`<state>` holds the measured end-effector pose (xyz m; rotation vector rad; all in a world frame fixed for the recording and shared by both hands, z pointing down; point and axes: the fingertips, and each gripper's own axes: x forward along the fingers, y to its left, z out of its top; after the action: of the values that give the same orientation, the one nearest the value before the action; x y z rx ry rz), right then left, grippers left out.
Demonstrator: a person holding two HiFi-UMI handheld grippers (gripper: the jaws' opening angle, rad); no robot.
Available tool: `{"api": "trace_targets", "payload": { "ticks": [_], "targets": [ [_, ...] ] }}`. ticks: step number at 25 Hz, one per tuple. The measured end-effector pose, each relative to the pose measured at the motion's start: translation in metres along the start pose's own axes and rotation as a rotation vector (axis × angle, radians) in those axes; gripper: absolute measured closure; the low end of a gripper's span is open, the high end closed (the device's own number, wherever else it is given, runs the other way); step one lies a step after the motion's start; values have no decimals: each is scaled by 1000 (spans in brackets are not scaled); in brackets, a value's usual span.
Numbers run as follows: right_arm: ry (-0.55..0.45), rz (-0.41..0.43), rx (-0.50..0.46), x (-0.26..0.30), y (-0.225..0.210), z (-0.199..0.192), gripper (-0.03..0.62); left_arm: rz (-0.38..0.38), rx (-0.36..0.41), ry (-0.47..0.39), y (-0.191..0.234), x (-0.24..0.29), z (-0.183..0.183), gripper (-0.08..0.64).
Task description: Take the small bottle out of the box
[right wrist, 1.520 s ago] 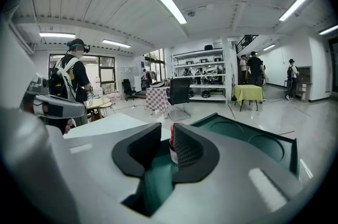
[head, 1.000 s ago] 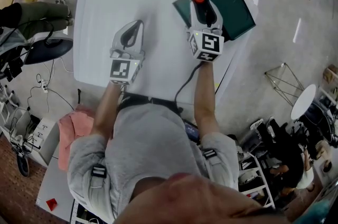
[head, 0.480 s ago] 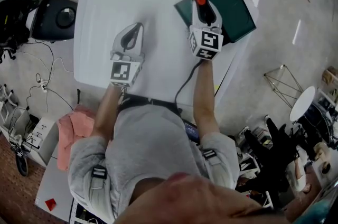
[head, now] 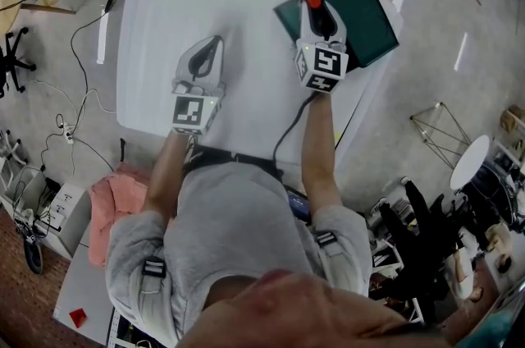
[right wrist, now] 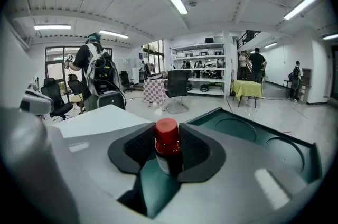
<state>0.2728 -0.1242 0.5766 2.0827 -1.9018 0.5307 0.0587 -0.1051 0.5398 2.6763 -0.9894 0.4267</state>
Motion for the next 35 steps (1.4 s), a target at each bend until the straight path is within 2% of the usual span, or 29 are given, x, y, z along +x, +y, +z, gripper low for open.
{"api": "trace_targets", "payload": {
  "ticks": [11, 21, 29, 35],
  "targets": [
    [-79, -8, -24, -25, 13, 38, 454, 6, -1, -30, 8, -19, 11, 549],
    [-166, 28, -60, -60, 39, 83, 454, 34, -4, -76, 17, -41, 27, 549],
    [-205, 101, -82, -82, 83, 107, 453, 76, -20, -102, 30, -65, 32, 549],
    [-212, 194, -110, -87, 130, 112, 453, 122, -28, -126, 45, -86, 40, 549]
  ]
}}
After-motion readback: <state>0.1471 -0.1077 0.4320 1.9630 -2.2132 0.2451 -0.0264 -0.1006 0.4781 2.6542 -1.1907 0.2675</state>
